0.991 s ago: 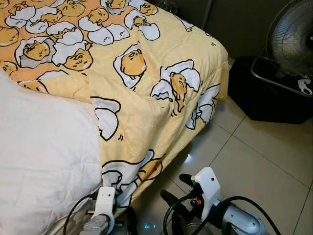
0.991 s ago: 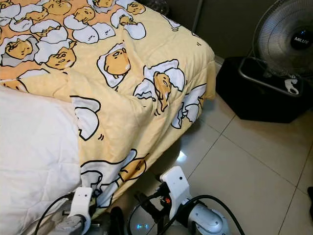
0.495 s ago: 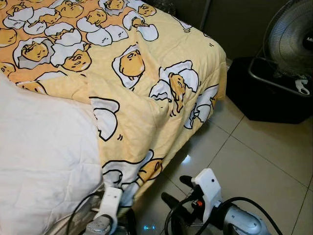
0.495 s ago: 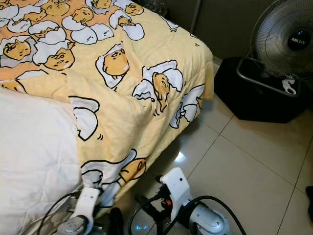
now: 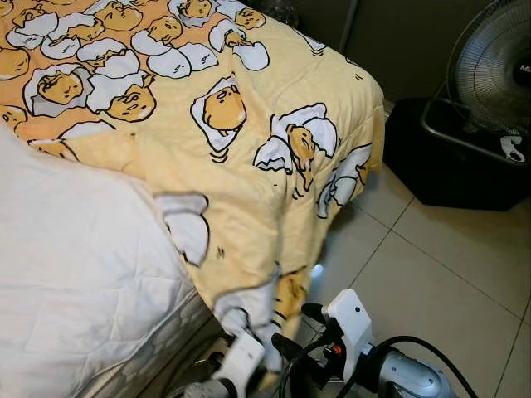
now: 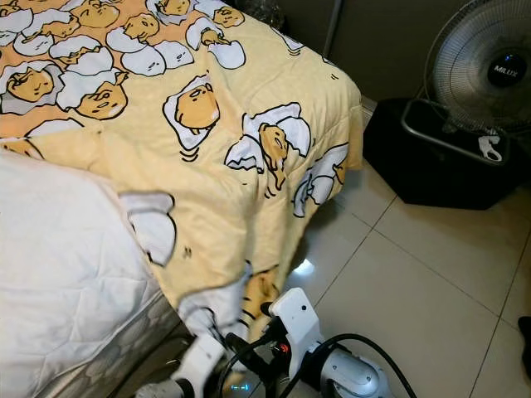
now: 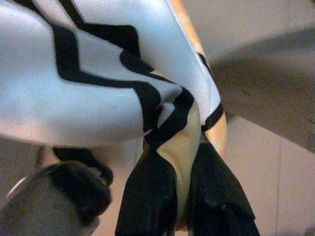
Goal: Clean up the room
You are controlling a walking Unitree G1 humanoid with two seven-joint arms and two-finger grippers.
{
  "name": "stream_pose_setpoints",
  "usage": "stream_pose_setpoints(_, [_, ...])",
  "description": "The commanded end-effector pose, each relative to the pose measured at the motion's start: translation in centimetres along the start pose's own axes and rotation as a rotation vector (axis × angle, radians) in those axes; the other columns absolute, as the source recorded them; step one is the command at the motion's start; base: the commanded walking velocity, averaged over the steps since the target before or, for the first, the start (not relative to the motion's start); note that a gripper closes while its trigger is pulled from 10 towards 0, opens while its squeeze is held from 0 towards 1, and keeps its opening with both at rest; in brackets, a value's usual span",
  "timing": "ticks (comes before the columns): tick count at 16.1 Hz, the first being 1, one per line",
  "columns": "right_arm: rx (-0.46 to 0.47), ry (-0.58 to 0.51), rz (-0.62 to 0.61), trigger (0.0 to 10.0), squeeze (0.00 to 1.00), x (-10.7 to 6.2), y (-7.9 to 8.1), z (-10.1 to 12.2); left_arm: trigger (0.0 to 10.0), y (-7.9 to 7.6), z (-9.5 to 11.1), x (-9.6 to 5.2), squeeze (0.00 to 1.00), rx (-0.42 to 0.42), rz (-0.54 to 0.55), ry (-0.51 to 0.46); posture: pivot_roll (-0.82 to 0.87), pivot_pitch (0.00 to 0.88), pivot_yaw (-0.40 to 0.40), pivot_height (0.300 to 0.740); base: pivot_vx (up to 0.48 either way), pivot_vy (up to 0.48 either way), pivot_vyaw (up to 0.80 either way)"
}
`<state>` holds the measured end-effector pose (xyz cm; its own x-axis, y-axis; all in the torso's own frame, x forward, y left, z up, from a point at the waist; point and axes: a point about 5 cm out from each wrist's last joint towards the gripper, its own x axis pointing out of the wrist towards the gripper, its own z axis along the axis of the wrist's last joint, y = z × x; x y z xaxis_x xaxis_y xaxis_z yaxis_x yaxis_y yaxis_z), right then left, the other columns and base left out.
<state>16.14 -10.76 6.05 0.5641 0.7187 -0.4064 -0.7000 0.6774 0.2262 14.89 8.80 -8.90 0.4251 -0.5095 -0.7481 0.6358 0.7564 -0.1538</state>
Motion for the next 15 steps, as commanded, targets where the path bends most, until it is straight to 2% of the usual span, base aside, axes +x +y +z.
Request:
stream_pose_setpoints(1, [0.005,0.019,0.010,10.0,0.00,0.0,0.1,-0.4,0.0,-1.0,-2.0,-0.4,0.00,0.010,-0.054,0.070,-0.24,0.169,0.004,0.740,0.000,0.000,0.00])
stream_pose_setpoints(3, [0.003,0.025,0.018,10.0,0.00,0.0,0.1,-0.5,0.0,-1.5,-1.9,-0.3,0.00,0.092,-0.104,0.076,-0.24,0.169,0.001,0.740,0.000,0.000,0.00])
stream_pose_setpoints(5, [0.001,0.023,0.029,10.0,0.00,0.0,0.2,-0.4,0.0,-2.4,-1.3,-0.1,0.00,0.243,-0.176,0.050,-0.24,0.169,-0.003,0.740,0.000,0.000,0.00])
stream_pose_setpoints(6, [0.000,0.018,0.041,10.0,0.00,0.1,0.3,-0.3,0.0,-2.8,-0.6,0.1,0.00,0.281,-0.207,0.023,-0.24,0.167,-0.003,0.740,0.000,0.000,0.00])
stream_pose_setpoints(7, [0.001,0.004,0.056,10.0,0.00,0.1,0.5,-0.1,0.0,-3.0,0.5,0.5,0.00,0.289,-0.226,-0.008,-0.24,0.165,-0.003,0.740,0.000,0.000,0.00])
stream_pose_setpoints(11, [-0.028,-0.024,0.062,10.0,0.00,0.2,0.5,0.3,0.0,-2.8,1.6,0.8,0.00,0.334,-0.235,-0.029,-0.25,0.158,0.001,0.740,0.000,0.000,0.00])
stream_pose_setpoints(12, [-0.035,-0.023,0.065,10.0,0.00,0.1,0.6,0.2,10.0,-2.5,1.8,0.9,0.00,0.332,-0.207,-0.022,-0.25,0.158,0.001,0.740,0.000,0.000,0.00])
stream_pose_setpoints(15, [-0.042,-0.027,0.075,10.0,0.00,0.1,0.7,0.2,10.0,-1.9,2.2,1.0,0.00,0.320,-0.146,-0.031,-0.25,0.157,0.002,0.740,0.000,0.000,0.00])
